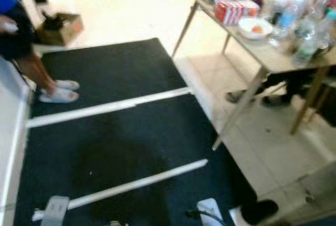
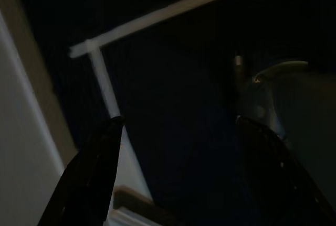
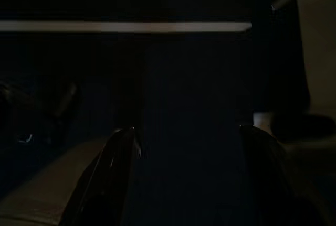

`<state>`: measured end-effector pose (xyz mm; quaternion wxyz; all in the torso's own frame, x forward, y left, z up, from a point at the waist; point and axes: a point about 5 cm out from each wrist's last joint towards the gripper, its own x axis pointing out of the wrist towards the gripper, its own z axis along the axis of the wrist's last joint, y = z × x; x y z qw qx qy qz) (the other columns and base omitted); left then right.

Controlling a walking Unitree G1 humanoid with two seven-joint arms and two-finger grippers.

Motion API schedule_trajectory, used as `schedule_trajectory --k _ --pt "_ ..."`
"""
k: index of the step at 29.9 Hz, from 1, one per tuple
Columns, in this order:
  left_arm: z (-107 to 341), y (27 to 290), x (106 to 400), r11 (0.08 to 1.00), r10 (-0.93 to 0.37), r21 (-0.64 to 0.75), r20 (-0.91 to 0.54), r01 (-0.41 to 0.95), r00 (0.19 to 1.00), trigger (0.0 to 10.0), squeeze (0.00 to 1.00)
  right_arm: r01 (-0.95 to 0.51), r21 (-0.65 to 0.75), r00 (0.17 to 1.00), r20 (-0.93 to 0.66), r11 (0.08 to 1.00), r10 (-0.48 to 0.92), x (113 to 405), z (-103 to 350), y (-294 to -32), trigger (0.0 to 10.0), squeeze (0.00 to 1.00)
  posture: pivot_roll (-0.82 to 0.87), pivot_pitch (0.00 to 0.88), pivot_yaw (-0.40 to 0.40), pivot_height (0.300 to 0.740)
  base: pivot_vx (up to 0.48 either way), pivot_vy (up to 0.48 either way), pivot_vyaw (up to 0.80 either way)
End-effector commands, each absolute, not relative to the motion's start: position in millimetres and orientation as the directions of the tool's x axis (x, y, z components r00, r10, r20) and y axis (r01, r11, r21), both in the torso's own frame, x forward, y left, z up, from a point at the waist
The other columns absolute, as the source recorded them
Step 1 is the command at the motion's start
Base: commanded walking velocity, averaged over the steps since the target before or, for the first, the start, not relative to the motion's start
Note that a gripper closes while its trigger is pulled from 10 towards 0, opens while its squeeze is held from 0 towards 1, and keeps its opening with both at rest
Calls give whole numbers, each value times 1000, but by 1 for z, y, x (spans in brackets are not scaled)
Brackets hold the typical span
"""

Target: Restocking fridge

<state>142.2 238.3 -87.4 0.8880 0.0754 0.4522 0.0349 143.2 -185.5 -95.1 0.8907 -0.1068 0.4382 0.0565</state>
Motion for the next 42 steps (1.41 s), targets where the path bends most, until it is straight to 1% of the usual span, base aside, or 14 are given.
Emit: schedule_trajectory --k 1,9,11,26,42 --pt "-90 237 137 988 132 157 -808 -6 575 10000 0 -188 -143 583 -813 972 -7 131 -99 -191 10000 0 -58 122 -43 723 0 0 0" --pt "-88 237 141 985 142 171 -797 -7 587 10000 0 -184 -128 600 -800 975 9 135 -97 -188 10000 0 -58 125 -47 723 0 0 0" --pt "-88 237 142 984 146 178 -792 -4 593 10000 0 -185 -127 601 -799 975 10 135 -97 -188 10000 0 -58 126 -48 723 298 0 0" --pt "-85 233 149 984 142 180 -769 -1 623 10000 0 -183 -126 608 -794 975 12 135 -97 -188 10000 0 -59 128 -49 723 451 0 0" --pt "-83 235 152 983 144 186 -759 -1 635 10000 0 -180 -120 612 -791 976 15 136 -97 -186 10000 0 -57 128 -46 723 465 0 0"
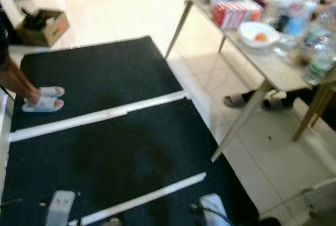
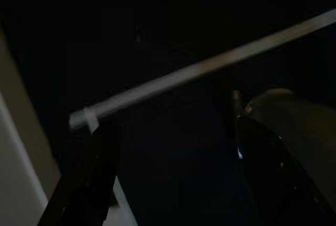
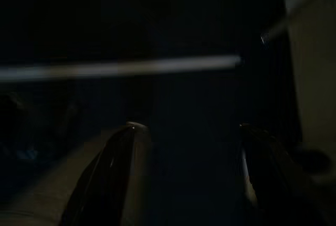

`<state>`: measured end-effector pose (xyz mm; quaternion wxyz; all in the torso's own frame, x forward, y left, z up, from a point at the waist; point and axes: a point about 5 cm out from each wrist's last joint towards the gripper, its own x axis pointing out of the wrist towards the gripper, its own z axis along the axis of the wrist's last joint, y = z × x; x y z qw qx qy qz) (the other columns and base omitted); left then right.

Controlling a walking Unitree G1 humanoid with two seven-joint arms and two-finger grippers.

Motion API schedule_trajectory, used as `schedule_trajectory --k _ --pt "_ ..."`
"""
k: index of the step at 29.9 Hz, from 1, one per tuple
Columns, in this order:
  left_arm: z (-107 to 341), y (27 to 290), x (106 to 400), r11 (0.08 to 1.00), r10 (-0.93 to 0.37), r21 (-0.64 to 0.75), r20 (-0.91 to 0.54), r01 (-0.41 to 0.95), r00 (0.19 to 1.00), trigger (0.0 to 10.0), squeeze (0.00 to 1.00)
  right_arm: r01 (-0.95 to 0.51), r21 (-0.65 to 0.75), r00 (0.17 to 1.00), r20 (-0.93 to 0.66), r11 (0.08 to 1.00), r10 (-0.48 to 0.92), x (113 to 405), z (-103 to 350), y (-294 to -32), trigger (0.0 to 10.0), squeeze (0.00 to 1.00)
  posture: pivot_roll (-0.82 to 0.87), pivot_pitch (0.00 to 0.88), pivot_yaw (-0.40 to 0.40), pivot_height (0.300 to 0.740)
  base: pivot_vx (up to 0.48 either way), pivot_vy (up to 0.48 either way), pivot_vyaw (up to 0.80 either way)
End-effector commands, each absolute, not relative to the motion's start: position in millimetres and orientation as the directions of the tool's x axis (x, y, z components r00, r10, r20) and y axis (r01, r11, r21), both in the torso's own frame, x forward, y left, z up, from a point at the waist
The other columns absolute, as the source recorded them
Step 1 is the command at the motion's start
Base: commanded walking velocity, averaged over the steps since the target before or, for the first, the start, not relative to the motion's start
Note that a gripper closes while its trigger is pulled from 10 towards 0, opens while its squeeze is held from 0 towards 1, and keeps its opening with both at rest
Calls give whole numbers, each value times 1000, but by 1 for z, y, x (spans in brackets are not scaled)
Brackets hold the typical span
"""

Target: Restocking fridge

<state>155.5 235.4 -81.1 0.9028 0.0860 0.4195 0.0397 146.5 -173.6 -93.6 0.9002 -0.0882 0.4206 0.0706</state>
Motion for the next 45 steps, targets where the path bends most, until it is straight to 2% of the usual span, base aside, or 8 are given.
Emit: schedule_trajectory --k 1,25,36,41,45 --pt "-83 235 152 983 144 186 -759 -1 635 10000 0 -180 -120 612 -790 976 15 136 -97 -186 10000 0 -57 128 -46 723 450 0 0" --pt "-84 235 150 982 148 189 -768 -1 624 10000 0 -162 -117 606 -796 980 5 135 -97 -187 10000 0 -55 125 -44 723 404 0 0" --pt "-84 236 150 982 150 190 -769 -1 622 10000 0 -151 -119 598 -801 981 -5 134 -98 -189 10000 0 -54 122 -43 723 316 0 -731" --pt "-84 236 150 982 150 191 -770 -1 620 10000 0 -152 -121 596 -803 981 -7 133 -98 -190 10000 0 -55 121 -43 723 268 0 -99" --pt "-84 236 150 982 149 189 -771 -1 619 10000 0 -147 -119 595 -804 982 -9 133 -98 -190 10000 0 -56 123 -43 723 306 0 -783"
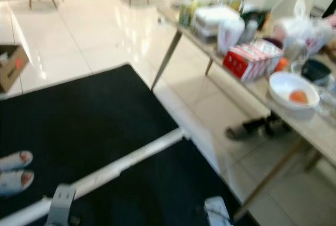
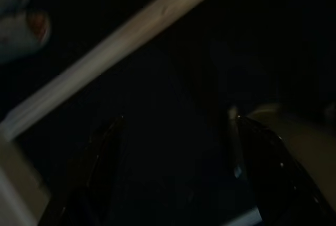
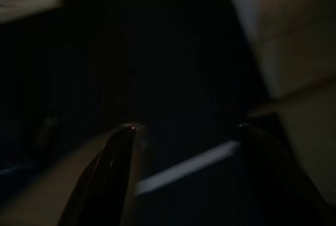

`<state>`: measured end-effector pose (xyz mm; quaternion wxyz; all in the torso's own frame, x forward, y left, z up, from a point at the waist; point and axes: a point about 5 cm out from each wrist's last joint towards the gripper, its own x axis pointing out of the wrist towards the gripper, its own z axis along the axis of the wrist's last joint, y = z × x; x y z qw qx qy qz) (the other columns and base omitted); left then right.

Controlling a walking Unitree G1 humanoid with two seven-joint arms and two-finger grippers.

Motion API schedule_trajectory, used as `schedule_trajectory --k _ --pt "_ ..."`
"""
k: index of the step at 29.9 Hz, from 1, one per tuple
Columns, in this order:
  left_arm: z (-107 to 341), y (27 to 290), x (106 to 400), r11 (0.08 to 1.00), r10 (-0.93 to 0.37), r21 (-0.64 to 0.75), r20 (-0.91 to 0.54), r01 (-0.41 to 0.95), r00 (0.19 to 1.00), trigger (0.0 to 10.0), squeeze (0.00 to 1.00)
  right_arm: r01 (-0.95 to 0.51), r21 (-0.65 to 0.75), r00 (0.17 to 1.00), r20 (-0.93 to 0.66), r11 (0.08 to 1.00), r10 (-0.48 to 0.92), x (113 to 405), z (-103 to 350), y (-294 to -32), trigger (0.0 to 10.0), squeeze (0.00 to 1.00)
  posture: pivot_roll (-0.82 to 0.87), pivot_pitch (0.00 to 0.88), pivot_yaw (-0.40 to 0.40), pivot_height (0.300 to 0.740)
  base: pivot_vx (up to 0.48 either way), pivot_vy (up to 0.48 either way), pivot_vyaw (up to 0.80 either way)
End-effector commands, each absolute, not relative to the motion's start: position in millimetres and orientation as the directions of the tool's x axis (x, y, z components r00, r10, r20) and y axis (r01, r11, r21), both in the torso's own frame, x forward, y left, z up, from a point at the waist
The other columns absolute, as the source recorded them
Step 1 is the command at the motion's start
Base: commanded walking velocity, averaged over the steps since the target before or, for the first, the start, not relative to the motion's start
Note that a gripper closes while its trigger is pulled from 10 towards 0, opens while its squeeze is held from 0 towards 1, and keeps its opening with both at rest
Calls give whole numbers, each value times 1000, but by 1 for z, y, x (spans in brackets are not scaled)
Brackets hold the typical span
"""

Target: Restocking fridge

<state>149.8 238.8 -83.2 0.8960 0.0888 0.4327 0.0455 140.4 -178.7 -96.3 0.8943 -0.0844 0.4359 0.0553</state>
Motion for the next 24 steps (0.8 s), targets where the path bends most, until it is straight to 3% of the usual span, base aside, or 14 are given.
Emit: schedule_trajectory --k 1,24 --pt "-84 236 150 982 149 190 -771 0 619 10000 0 -146 -120 594 -804 982 -10 133 -98 -190 10000 0 -56 122 -43 723 307 0 -800" --pt "-85 236 148 982 146 186 -777 2 612 10000 0 -139 -116 587 -810 983 -13 131 -99 -190 10000 0 -55 129 -43 723 309 0 -800"
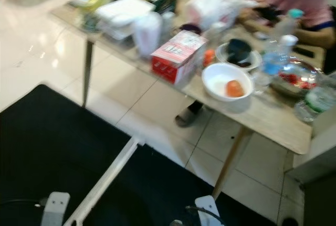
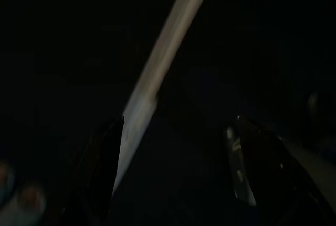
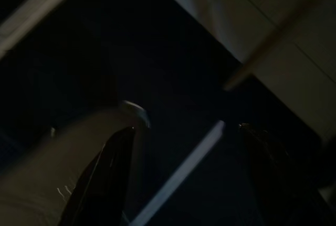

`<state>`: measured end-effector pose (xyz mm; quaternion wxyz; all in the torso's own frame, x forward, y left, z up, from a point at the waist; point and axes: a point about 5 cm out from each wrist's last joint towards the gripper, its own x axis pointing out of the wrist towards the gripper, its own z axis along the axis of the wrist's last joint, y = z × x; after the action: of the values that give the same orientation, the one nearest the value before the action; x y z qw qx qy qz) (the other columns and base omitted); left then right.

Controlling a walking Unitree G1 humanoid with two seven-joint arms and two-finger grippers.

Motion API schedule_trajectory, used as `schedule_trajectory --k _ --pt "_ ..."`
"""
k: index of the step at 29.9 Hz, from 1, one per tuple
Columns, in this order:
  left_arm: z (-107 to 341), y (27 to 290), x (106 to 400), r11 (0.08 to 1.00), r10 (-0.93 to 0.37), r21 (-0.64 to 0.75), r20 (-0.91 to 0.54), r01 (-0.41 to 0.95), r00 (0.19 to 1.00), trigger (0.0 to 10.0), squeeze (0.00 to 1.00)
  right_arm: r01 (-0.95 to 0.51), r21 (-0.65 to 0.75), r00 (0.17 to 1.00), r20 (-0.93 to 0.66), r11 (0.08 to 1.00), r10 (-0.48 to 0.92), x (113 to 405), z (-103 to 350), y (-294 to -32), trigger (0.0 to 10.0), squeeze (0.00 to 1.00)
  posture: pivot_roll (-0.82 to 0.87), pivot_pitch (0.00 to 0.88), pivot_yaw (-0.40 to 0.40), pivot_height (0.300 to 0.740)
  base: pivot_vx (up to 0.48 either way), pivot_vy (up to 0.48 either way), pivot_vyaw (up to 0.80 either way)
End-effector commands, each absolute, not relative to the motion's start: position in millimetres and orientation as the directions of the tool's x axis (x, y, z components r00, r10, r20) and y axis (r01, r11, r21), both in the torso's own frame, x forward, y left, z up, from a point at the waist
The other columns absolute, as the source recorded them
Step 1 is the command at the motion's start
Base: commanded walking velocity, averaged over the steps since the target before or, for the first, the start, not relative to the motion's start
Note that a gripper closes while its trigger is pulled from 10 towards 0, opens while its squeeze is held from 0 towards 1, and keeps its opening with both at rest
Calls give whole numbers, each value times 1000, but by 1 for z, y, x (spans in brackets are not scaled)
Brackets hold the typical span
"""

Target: Restocking fridge

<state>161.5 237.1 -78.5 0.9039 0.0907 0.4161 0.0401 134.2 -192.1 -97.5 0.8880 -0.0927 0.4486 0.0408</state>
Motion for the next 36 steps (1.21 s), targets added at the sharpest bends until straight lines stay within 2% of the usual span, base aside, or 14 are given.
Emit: schedule_trajectory --k 1,17,25,36 --pt "-85 236 148 983 145 186 -777 3 612 10000 0 -138 -116 587 -810 984 -13 131 -99 -190 10000 0 -55 130 -42 723 307 0 -800" --pt "-85 234 148 983 129 183 -776 25 617 10000 0 -131 -114 586 -810 985 -16 131 -99 -190 10000 0 -54 129 -42 723 292 0 -798" --pt "-86 232 148 986 114 167 -779 29 617 10000 0 -125 -112 587 -809 986 -18 131 -99 -189 10000 0 -53 130 -41 723 0 0 -753" --pt "-86 232 146 985 110 168 -784 37 611 10000 0 -135 -119 594 -805 984 -16 132 -98 -190 10000 0 -49 128 -40 723 0 0 0"
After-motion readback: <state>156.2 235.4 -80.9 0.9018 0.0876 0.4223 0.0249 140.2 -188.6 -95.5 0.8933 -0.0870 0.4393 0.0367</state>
